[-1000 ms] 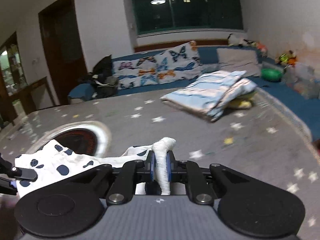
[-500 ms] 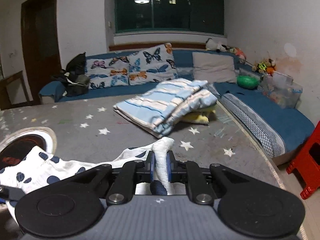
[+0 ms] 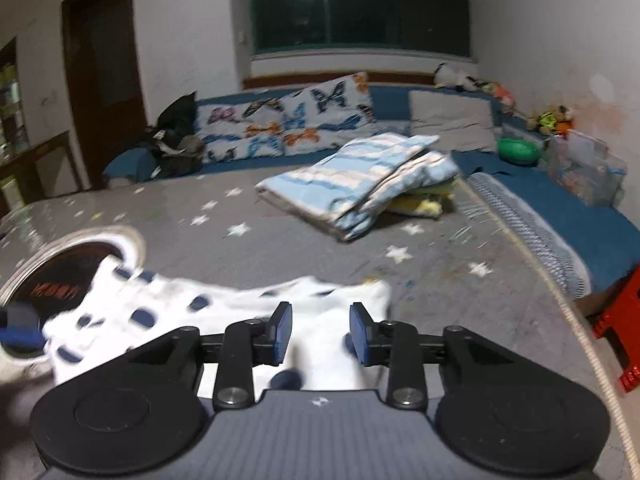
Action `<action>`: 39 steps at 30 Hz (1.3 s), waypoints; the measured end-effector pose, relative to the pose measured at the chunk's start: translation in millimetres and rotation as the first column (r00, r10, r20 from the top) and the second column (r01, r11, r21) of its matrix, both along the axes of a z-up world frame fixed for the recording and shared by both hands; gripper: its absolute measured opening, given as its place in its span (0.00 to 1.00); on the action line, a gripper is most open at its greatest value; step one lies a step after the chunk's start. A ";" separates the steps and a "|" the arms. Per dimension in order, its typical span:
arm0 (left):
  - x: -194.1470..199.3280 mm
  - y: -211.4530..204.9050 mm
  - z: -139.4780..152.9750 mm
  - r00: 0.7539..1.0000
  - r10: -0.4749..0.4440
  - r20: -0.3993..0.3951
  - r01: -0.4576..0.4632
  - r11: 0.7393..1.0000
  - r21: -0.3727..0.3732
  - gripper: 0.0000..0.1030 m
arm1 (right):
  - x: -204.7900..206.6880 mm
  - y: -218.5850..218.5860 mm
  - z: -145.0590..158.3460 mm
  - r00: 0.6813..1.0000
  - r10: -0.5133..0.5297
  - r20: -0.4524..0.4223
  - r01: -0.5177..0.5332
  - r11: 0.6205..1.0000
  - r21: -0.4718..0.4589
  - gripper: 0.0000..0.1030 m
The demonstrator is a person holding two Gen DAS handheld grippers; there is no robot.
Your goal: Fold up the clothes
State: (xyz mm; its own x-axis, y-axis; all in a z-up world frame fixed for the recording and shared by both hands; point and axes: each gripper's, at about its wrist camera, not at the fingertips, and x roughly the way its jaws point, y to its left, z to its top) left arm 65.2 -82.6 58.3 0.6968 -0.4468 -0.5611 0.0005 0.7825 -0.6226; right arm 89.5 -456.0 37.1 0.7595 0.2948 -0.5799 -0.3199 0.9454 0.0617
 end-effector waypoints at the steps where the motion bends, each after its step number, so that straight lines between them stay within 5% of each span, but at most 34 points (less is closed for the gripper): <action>1: 2.2 -1.5 3.0 1.000 -0.006 0.010 0.006 1.000 0.003 0.51 | -0.6 3.2 -1.7 1.000 0.011 -0.010 -0.011 1.000 0.003 0.30; 14: 59.4 -41.0 3.9 0.987 -0.153 0.043 0.148 0.984 0.094 0.45 | 35.4 24.8 -24.5 0.996 0.019 -0.085 -0.020 1.000 -0.001 0.38; 22: 70.4 -37.3 -10.4 0.991 -0.133 0.006 0.132 0.984 0.119 0.45 | 44.8 32.1 -24.5 0.995 0.033 -0.089 -0.035 0.999 -0.021 0.48; 39: 35.3 -55.0 -7.9 0.977 -0.204 0.064 0.187 0.961 0.205 0.45 | -61.1 29.5 -11.2 0.992 0.124 -0.028 -0.125 0.991 -0.039 0.55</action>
State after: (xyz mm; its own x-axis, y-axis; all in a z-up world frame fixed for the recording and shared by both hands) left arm 100.5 -137.6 50.4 0.6550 -0.4655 -0.5952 0.2113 0.8691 -0.4473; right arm 28.4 -426.5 25.9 0.7031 0.3617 -0.6123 -0.4338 0.9004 0.0337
